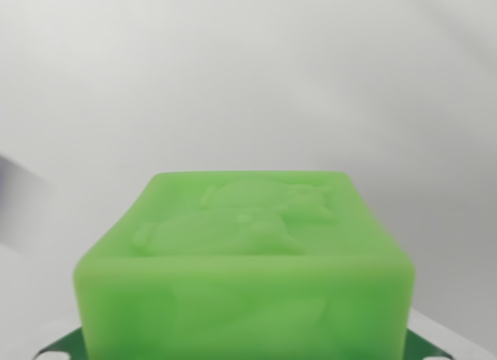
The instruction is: Stack cube
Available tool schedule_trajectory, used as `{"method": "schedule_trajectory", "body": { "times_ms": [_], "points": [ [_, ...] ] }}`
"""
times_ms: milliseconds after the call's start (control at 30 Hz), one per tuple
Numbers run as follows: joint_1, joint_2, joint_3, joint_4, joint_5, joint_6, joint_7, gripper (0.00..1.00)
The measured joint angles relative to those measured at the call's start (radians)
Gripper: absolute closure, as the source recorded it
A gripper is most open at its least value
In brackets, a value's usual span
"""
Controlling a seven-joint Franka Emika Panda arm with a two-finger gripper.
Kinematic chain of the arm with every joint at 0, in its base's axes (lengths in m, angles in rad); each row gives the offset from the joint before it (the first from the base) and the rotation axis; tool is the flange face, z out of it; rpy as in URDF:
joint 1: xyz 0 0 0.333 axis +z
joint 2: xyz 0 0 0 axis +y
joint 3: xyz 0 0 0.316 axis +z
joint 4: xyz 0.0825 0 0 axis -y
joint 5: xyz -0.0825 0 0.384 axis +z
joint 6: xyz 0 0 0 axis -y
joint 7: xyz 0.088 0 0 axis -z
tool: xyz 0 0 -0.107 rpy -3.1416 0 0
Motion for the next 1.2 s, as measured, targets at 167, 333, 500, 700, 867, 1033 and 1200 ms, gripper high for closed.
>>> {"method": "schedule_trajectory", "body": {
  "times_ms": [167,333,500,700,867,1033,1200],
  "points": [
    [0.008,-0.018,0.000,-0.037,0.000,0.008,0.027,1.00],
    [0.018,-0.038,0.000,-0.072,0.000,0.022,0.056,1.00],
    [0.025,-0.060,0.000,-0.105,0.000,0.035,0.086,1.00],
    [0.036,-0.084,-0.001,-0.148,0.000,0.051,0.125,1.00],
    [0.046,-0.106,-0.001,-0.181,0.000,0.065,0.157,1.00],
    [0.055,-0.126,-0.001,-0.215,0.000,0.078,0.190,1.00],
    [0.064,-0.144,-0.001,-0.245,0.000,0.089,0.222,1.00]
  ]
}}
